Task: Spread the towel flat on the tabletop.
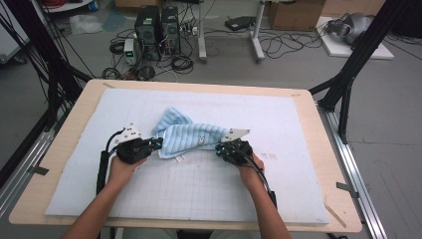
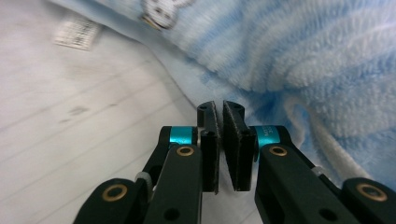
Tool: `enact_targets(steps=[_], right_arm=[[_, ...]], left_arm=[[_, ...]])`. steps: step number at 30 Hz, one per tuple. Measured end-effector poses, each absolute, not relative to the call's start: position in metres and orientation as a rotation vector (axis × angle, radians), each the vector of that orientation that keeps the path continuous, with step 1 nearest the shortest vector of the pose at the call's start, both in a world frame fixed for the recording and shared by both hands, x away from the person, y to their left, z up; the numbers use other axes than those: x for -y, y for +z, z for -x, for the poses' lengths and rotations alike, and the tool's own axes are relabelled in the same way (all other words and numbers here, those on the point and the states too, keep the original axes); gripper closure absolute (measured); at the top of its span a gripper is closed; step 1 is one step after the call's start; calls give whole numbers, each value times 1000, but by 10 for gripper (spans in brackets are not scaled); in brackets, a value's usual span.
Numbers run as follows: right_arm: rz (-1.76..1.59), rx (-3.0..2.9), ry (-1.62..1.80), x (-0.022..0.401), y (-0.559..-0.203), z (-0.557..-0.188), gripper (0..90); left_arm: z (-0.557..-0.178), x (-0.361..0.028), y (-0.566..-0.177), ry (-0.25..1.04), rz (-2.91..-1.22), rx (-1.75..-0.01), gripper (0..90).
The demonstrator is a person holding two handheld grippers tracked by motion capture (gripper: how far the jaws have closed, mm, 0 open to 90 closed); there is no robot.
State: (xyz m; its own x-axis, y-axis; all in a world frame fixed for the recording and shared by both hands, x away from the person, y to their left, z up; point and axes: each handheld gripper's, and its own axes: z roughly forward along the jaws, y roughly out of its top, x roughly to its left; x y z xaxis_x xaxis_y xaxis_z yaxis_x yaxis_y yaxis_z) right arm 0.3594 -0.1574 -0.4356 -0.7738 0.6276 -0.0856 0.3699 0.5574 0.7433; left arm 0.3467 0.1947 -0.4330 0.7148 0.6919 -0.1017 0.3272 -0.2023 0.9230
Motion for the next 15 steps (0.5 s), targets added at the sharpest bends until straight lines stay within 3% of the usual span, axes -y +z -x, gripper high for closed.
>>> enact_targets(steps=[15], right_arm=[[-735, -2465, 1271, 194, -417, -301, 849]], left_arm=[[-339, -200, -426, 378, -1743, -776, 873]])
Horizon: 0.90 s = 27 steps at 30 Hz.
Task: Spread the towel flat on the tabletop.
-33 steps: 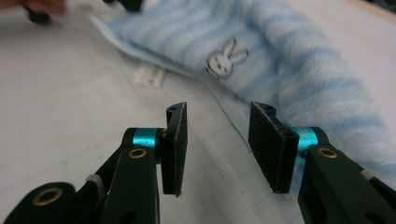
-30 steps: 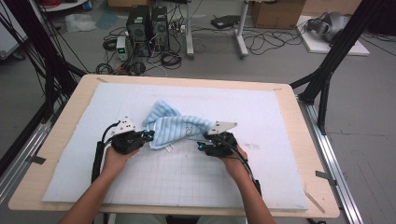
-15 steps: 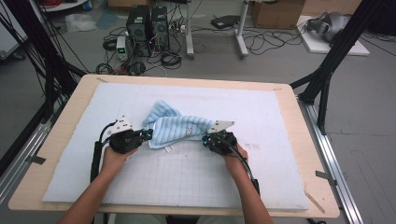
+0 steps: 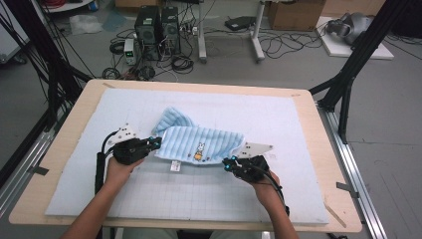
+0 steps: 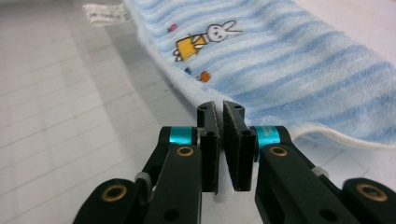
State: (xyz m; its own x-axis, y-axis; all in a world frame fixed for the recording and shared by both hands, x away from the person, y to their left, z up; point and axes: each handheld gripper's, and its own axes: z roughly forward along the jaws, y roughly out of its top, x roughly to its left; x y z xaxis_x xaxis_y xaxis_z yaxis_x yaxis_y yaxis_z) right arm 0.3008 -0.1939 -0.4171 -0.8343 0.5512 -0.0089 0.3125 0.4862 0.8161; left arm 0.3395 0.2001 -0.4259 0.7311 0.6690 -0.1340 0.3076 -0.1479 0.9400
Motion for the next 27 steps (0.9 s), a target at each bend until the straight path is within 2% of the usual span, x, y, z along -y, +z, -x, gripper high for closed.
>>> enact_targets(steps=[5, 19, 23, 27], right_arm=[[-741, -2452, 1309, 207, -416, -283, 847], [-745, -2516, 1278, 237, -422, -258, 830], [-803, -2430, 1356, 243, -418, -261, 648], [-858, -2352, 1406, 240, -410, -271, 532]], left_arm=[[-340, -204, -425, 387, -1703, -800, 757], [-344, -209, -427, 426, -1680, -869, 578], [-344, -210, -427, 431, -1679, -883, 537], [-346, -212, -428, 434, -1664, -901, 490]])
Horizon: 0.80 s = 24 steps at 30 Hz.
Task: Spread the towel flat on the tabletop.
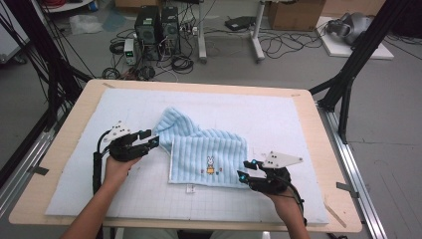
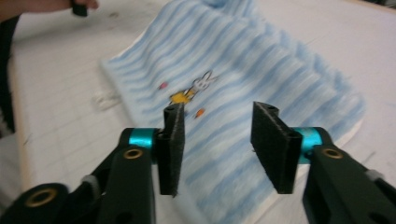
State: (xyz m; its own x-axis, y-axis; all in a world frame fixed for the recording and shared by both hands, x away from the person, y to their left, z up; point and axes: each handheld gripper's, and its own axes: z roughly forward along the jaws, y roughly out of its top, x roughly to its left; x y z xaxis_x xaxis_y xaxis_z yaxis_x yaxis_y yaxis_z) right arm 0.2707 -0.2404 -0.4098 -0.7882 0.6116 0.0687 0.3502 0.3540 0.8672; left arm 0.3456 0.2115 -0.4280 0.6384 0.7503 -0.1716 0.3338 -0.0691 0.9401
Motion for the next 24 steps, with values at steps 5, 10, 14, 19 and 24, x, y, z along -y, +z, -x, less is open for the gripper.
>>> enact_targets(steps=[5, 10, 14, 19, 24], right_arm=[[-889, -2322, 1394, 224, -408, -288, 506], [-836, -2415, 1345, 189, -413, -305, 525], [-848, -2468, 1269, 161, -420, -323, 521], [-923, -2529, 1113, 142, -436, -346, 612], [-865, -2639, 1125, 138, -440, -342, 852]], left_arm=[[-346, -215, -428, 433, -1652, -919, 475], [-348, -218, -429, 431, -1644, -928, 475], [-348, -218, -429, 428, -1640, -931, 475], [-347, -219, -428, 432, -1637, -931, 475], [-348, -220, -429, 430, -1638, -943, 475]])
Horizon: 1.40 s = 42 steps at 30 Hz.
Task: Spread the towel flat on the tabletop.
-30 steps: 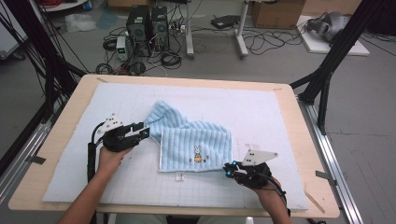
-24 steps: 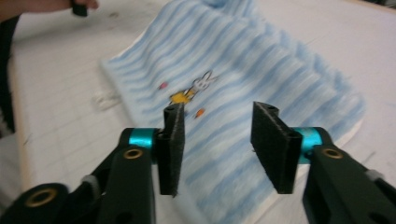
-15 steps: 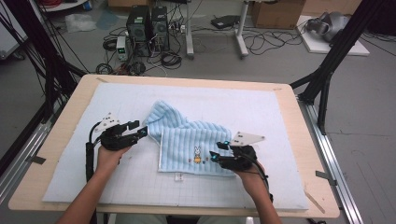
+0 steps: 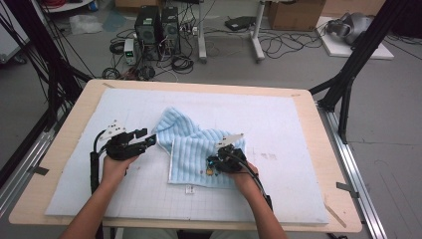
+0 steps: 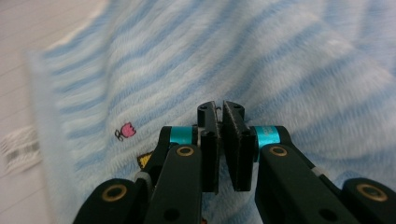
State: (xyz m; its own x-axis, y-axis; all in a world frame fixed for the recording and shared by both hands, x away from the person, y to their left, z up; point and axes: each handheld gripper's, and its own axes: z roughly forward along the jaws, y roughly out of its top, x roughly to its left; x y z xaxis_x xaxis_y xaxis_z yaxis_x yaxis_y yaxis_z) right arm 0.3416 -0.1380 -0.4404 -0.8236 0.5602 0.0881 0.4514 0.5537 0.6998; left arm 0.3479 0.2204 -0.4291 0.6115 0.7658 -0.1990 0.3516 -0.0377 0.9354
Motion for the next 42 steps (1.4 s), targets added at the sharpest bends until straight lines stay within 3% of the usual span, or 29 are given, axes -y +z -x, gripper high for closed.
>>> enact_targets(steps=[17, 20, 28, 30, 42], right_arm=[[-515, -2962, 1269, 120, -442, -286, 852], [-496, -2957, 1292, 118, -438, -284, 764], [-737, -2639, 1545, 141, -410, -321, 622], [-820, -2513, 1545, 146, -405, -335, 553], [-1010, -2363, 1154, 131, -414, -425, 638]], left_arm=[[-349, -222, -430, 430, -1637, -960, 476], [-349, -222, -430, 431, -1636, -962, 476], [-350, -224, -431, 427, -1638, -967, 476], [-350, -224, -431, 426, -1640, -967, 476], [-349, -222, -431, 426, -1645, -956, 476]])
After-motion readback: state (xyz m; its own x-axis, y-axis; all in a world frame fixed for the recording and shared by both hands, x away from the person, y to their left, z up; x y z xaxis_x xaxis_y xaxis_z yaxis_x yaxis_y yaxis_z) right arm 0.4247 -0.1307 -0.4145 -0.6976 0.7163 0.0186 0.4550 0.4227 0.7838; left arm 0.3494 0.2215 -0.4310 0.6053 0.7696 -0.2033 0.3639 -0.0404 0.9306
